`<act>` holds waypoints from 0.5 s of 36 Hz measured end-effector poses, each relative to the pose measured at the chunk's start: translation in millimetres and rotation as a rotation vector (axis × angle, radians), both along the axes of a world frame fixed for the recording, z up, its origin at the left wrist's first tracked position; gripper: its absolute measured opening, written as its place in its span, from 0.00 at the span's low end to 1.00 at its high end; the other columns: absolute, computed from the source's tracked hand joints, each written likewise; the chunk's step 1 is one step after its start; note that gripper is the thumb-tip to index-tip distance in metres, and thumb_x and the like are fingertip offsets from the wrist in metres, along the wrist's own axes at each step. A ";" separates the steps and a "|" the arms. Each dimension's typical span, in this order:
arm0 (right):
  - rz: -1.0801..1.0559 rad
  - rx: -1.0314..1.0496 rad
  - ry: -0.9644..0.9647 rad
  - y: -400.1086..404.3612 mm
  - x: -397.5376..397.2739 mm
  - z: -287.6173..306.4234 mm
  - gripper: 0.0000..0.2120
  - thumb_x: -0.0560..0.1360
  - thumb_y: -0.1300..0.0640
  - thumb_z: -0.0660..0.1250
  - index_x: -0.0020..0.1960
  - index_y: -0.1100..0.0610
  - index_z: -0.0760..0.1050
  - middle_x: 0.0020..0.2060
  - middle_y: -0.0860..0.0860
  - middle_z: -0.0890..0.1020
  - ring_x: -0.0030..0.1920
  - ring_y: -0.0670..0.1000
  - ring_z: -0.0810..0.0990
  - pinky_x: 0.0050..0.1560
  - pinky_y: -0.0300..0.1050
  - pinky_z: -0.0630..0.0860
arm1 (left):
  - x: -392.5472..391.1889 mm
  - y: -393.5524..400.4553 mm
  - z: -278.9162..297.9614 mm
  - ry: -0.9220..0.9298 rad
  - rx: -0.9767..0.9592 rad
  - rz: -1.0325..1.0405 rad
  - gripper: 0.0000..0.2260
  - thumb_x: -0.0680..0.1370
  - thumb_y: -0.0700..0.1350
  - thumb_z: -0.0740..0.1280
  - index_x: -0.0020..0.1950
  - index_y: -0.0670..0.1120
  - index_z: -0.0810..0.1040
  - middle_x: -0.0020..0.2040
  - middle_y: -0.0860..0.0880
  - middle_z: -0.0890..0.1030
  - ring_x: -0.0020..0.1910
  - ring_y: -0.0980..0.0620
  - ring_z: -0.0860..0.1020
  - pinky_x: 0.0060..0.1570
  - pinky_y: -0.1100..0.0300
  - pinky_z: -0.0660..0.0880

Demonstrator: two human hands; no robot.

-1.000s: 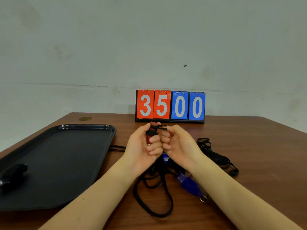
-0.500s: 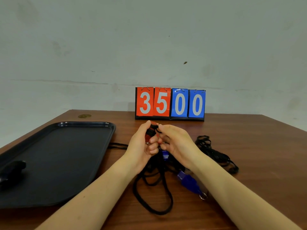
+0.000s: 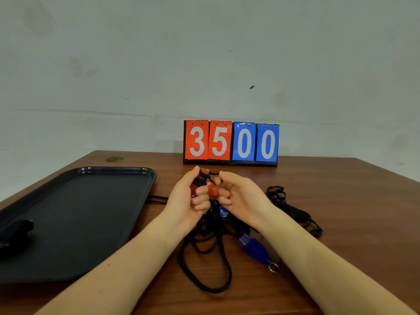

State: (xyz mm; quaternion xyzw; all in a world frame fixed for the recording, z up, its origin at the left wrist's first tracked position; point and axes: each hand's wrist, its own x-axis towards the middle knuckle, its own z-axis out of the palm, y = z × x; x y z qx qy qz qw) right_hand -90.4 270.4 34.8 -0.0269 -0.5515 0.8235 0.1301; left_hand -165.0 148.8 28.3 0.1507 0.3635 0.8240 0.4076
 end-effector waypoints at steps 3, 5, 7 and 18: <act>-0.009 0.145 0.043 -1.9 1.7 0.5 0.07 0.80 0.59 0.59 0.45 0.60 0.72 0.34 0.49 0.74 0.32 0.46 0.65 0.31 0.38 0.63 | 0.1 -2.7 1.7 -0.035 0.008 -0.013 0.18 0.81 0.52 0.60 0.46 0.38 0.77 0.25 0.52 0.65 0.19 0.58 0.60 0.18 0.68 0.57; -0.064 0.270 0.057 -2.4 3.7 1.3 0.08 0.80 0.60 0.60 0.43 0.59 0.73 0.33 0.49 0.73 0.32 0.46 0.66 0.33 0.39 0.64 | 0.8 -3.7 2.6 -0.040 0.005 -0.032 0.17 0.81 0.52 0.60 0.48 0.39 0.77 0.25 0.52 0.65 0.19 0.58 0.60 0.19 0.69 0.57; -0.169 0.516 0.047 -3.4 6.6 2.2 0.05 0.79 0.60 0.62 0.44 0.57 0.74 0.34 0.49 0.74 0.33 0.47 0.69 0.35 0.38 0.69 | 0.5 -5.3 3.8 -0.055 0.008 -0.063 0.16 0.81 0.52 0.60 0.53 0.39 0.76 0.27 0.52 0.65 0.21 0.59 0.61 0.19 0.68 0.58; -0.572 1.329 0.252 -3.0 10.6 -2.6 0.03 0.77 0.58 0.65 0.48 0.51 0.74 0.41 0.43 0.76 0.43 0.43 0.75 0.45 0.31 0.71 | 1.9 -6.4 7.2 0.047 -0.022 -0.067 0.14 0.80 0.47 0.59 0.62 0.40 0.72 0.31 0.49 0.67 0.25 0.57 0.61 0.20 0.68 0.60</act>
